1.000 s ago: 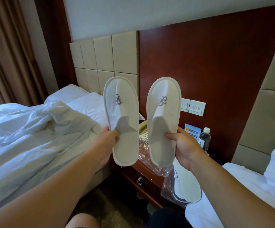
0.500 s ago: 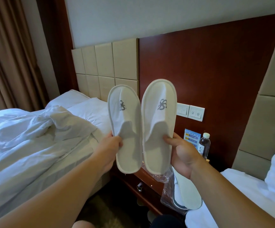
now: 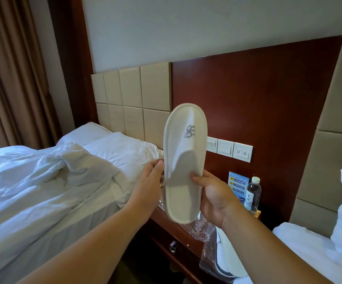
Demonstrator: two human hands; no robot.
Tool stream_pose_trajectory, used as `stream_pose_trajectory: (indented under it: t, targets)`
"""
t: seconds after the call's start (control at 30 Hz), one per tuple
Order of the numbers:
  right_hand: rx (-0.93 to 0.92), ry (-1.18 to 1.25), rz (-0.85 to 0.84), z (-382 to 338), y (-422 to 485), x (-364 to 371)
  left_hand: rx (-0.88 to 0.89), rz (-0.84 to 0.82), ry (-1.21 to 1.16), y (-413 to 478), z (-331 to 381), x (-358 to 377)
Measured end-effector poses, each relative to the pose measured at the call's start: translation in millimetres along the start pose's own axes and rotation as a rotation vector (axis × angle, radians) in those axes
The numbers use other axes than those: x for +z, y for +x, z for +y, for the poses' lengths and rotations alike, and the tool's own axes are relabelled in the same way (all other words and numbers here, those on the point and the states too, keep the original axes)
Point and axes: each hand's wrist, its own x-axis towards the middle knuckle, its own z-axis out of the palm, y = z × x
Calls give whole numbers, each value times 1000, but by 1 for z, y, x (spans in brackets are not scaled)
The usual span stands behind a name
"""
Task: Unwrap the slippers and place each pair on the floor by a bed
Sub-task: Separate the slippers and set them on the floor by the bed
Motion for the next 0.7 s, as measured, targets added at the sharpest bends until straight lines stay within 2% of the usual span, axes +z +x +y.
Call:
stream_pose_trajectory:
  t: [0.1,0.17,0.3,0.43,0.7]
  targets:
    - [-39,-23,37,-3,3,3,147,-56,150,-3,-1,-5]
    - [-44,-53,58,-3,3,4,178,-54,232,-2,-4,-4]
    - [-84,-79,67,-3,3,5,73,43,87,7,-2,-6]
    - [-96,-13,164,-9,4,-3,17,173,-13,16,4,-21]
    - [-124,-71,281,-14,-1,-11,-74,289,-23,18,2,-44]
